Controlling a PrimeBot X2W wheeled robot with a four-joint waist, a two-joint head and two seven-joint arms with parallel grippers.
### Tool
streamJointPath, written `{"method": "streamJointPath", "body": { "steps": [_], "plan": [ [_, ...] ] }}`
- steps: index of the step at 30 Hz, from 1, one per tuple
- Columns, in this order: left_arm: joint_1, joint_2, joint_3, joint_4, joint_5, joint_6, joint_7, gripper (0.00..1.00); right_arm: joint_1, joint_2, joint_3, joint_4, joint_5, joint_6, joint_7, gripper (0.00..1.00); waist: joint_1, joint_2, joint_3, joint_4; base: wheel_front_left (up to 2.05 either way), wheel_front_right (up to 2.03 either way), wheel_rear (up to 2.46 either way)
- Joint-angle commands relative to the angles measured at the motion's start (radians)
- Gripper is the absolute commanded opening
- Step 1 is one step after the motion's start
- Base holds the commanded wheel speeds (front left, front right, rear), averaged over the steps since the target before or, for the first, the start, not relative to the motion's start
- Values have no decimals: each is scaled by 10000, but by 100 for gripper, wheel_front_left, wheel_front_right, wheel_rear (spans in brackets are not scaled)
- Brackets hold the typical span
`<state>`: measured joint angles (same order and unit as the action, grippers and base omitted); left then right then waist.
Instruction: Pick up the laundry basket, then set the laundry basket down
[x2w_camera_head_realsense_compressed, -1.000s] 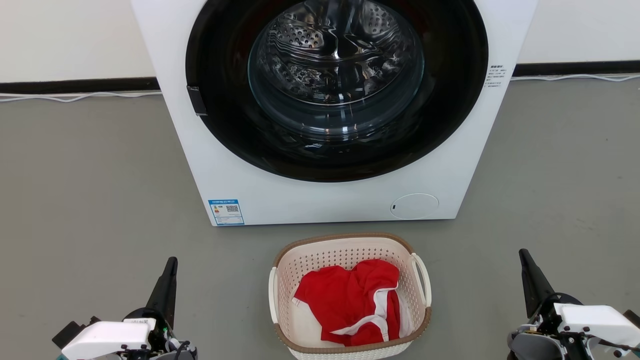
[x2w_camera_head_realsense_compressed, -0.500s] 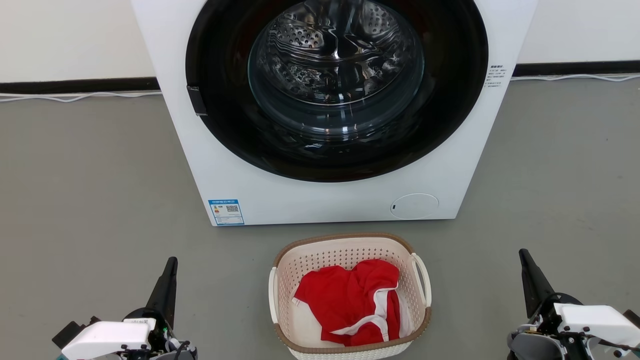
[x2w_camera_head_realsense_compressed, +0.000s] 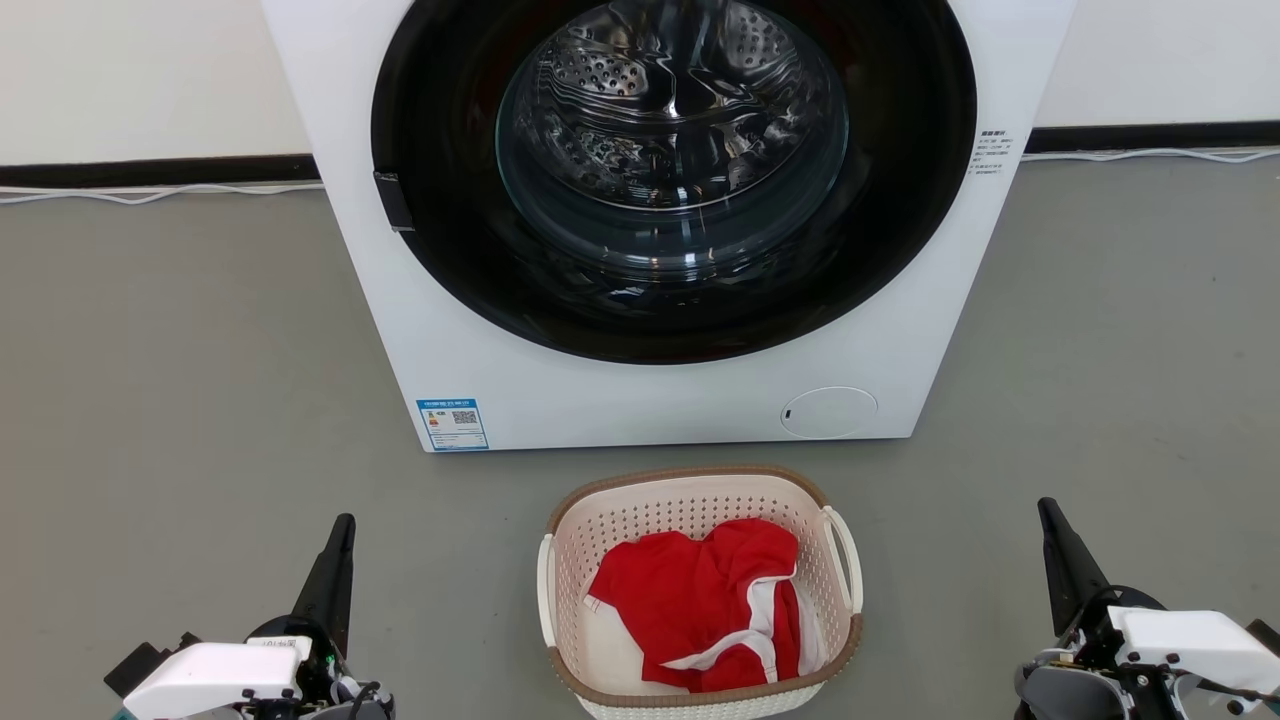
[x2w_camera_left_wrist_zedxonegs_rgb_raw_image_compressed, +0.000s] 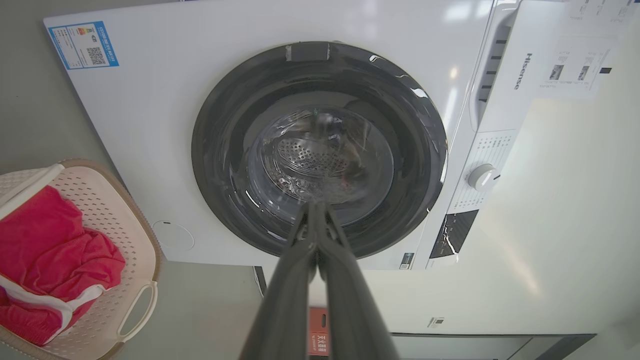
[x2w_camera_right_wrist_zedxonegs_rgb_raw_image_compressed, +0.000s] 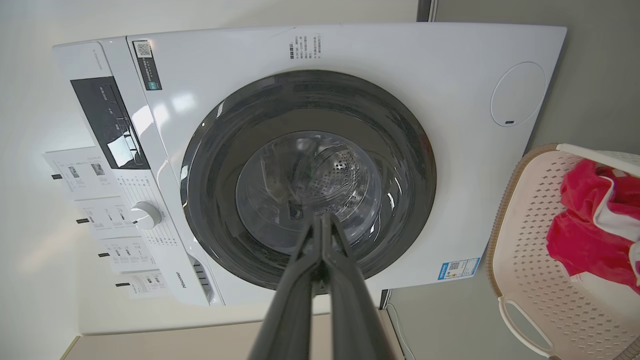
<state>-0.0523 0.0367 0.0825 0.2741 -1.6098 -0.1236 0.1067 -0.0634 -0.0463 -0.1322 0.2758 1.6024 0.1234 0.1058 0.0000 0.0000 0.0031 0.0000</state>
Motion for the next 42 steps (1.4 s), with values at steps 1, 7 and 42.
{"method": "streamJointPath", "body": {
  "steps": [1, 7, 42],
  "plan": [
    [-556, 135, 308, -292, 9, -71, 62, 0, -445, -39, 188, -311, 66, 73, 72, 0, 0, 0, 0, 0, 0, 0, 0],
    [-556, 135, 308, -292, 9, -71, 62, 0, -445, -39, 188, -311, 66, 73, 72, 0, 0, 0, 0, 0, 0, 0, 0],
    [152, -36, -198, 290, 79, -3, -362, 100, 132, -32, 237, 137, -220, 3, -343, 100, 1, 0, 15, -11, 0, 0, 0]
  ]
}}
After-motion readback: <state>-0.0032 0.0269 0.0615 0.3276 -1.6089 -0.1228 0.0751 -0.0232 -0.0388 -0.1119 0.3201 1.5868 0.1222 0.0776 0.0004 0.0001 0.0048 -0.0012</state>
